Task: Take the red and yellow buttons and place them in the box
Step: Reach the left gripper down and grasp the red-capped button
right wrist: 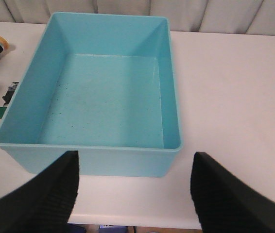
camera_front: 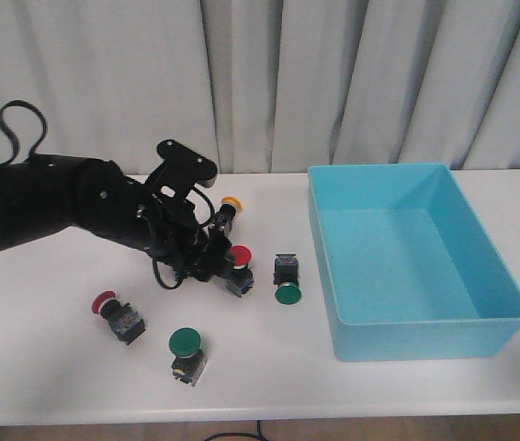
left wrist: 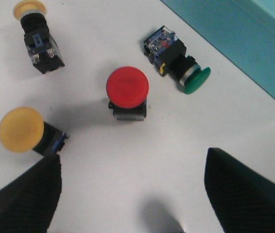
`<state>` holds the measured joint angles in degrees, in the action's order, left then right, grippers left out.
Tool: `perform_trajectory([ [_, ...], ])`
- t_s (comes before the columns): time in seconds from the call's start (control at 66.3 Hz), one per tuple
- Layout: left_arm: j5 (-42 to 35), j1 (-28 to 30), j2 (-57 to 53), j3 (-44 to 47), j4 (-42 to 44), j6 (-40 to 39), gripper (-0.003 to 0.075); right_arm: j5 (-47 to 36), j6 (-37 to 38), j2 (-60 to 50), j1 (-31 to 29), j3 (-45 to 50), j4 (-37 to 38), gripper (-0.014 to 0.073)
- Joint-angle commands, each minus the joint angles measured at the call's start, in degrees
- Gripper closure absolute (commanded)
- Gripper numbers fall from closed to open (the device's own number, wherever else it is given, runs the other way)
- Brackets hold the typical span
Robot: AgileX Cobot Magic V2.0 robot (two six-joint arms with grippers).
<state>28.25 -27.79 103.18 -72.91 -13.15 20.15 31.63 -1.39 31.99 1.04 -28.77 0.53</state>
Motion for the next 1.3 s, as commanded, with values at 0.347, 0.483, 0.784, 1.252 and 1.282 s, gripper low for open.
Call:
perform_trajectory([
  [0.347,-1.99,-0.36,13.06,-15.76,-0.88,-0.20,0.0145,-3.11,-0.71,0.45,-0.31,-1.86,0.27,0.0102],
  [0.483,-2.30,-0.36,16.15,-17.39,-0.88,-0.10,0.0145,-2.84,-0.71,0.45,-0.31,-1.86,0.27,0.0102],
  [0.784,-2.02,-0.36,18.44,-17.98,-0.93,-0.15,0.0195,-2.21,-0.71,0.45,-0.31,-1.86,0.27,0.0102],
  [1.252,-1.39,-0.36,18.38,-17.98,-2.43,-0.27,0.0484,-2.21,-0.71,0.45,-0.31,-1.86,0.27,0.0102],
  [1.282,-1.30,-0.36,18.34,-17.98,-2.43,-0.27,0.0494,-2.21,-0.71,0.45,-0.31,-1.86,0.27,0.0102],
])
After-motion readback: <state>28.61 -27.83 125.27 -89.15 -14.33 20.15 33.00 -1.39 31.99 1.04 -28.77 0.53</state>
